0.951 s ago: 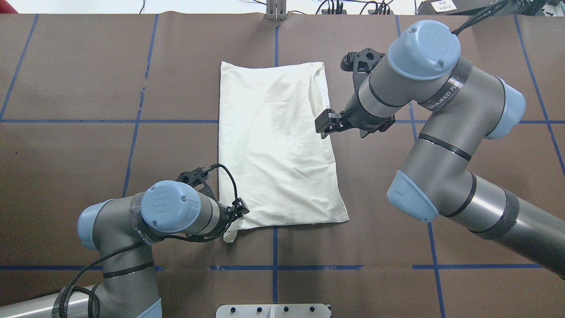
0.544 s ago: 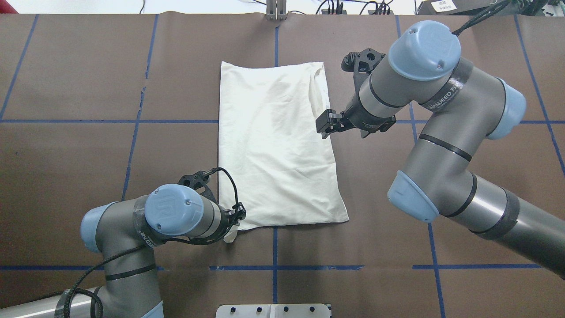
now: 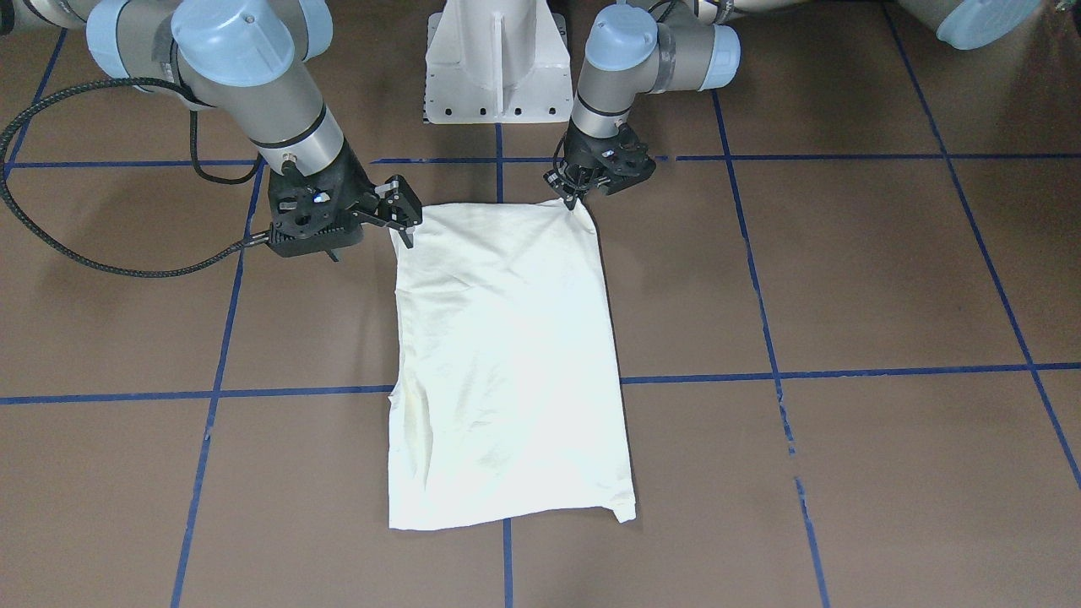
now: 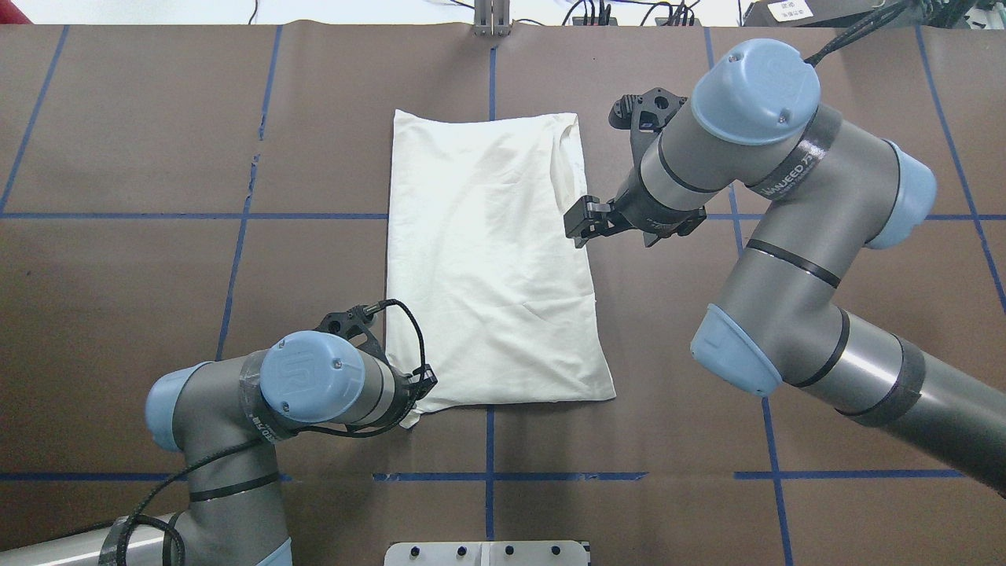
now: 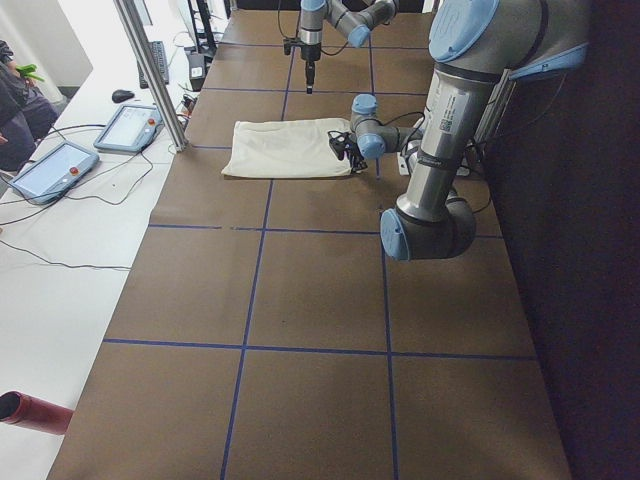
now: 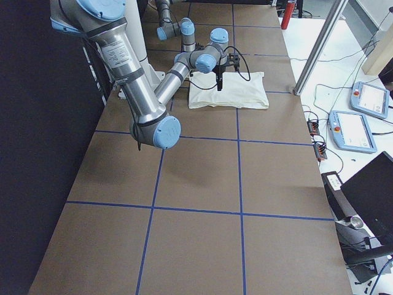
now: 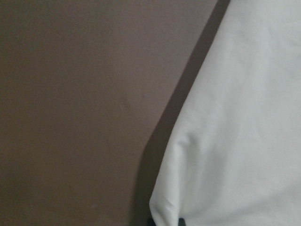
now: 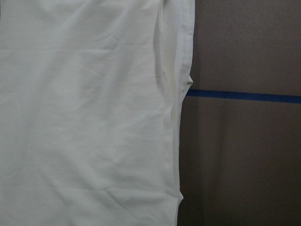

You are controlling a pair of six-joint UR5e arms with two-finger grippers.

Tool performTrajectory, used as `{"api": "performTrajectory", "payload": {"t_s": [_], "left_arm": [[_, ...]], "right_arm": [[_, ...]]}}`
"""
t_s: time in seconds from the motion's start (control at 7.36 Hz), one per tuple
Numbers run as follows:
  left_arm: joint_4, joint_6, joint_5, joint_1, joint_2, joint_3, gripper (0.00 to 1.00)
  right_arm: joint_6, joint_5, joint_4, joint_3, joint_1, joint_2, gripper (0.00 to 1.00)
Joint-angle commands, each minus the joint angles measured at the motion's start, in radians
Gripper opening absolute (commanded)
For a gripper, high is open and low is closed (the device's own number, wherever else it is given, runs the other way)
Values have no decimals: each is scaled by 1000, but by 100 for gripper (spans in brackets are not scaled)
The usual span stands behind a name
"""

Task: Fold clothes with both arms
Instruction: 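Lower the right gripper to the other near corner of the shirt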

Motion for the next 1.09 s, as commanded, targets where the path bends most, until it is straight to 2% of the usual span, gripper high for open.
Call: {"api": "performTrajectory", "payload": {"t_s": [0.0,0.27,0.41,0.68,0.82,0.95], "left_arm": [[2,8,-4,-1,3,-35,0],[28,88,-7,-4,7,-88,0],[28,115,-9,-3,4,-92,0],[25,121,-9,-1,3,-90,0],[25,136,-9,-1,3,-92,0],[23,136,-9,-1,3,-89,0]], "right_arm": [[42,0,0,0,-14,-3,100],[343,-8,5,8,-84,0,100],[536,-30,58,9,-131,-13,100],[764,-267,80,19,-303,-64,100],[859,-335,80,13,-366,-91,100],[907,-344,83,14,-402,-133,100]]}}
